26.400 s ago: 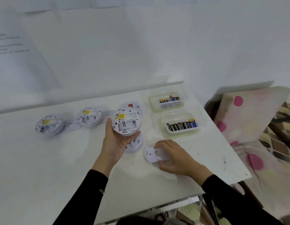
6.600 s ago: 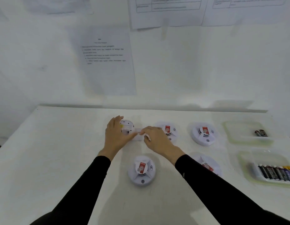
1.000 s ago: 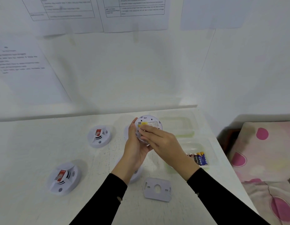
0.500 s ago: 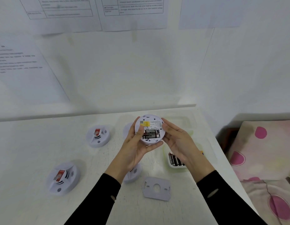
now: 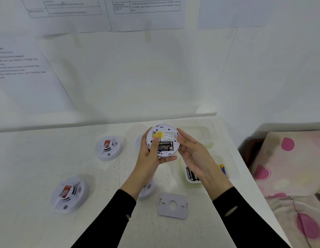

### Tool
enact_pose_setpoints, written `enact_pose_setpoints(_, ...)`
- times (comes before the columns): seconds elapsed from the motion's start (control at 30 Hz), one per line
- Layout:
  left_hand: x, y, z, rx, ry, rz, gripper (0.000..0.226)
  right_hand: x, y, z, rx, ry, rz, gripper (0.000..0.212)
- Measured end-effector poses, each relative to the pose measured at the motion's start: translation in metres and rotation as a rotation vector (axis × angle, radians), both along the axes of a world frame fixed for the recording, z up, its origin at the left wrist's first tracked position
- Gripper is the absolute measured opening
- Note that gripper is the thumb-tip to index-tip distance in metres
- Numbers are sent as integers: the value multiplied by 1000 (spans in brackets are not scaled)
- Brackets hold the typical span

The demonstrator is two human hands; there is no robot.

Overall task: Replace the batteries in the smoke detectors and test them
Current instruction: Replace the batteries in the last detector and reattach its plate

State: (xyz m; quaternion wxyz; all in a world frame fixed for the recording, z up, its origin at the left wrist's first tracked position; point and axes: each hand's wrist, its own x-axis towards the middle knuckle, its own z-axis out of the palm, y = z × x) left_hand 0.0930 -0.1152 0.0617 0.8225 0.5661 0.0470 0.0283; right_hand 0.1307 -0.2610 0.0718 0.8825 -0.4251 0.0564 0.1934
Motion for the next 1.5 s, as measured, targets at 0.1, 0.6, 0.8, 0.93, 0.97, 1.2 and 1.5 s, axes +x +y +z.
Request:
enact_pose_setpoints(0.1, 1, -1, -2, 43, -18, 20, 40, 0, 0, -1, 10, -4, 0, 44)
enact_pose_setpoints(0.6, -19, 23, -8, -260, 114, 78, 47, -70, 1, -27, -586, -413, -26, 31)
enact_pose_setpoints(0.8, -41, 32, -11, -350, 153, 116, 54, -113, -21, -97, -1206, -980, 332, 43)
enact_pose_setpoints(0.93, -53, 32, -15, -348, 158, 116, 52, -120, -30, -107, -1308, -1021, 293, 57)
enact_pose_setpoints(0.97, -56, 31, -15, -344, 159, 116, 55, -120, -31, -104, -1301, -1005, 282, 57)
enact_pose_setpoints(1.2, -69, 33, -15, -349, 130, 118, 51, -129, -26, -59, -1073, -1021, 18, 52)
enact_pose_setpoints(1.5, -76, 17, -11, -319, 68, 59, 48, -96, 20, 1, -1051, -1038, -205, 56)
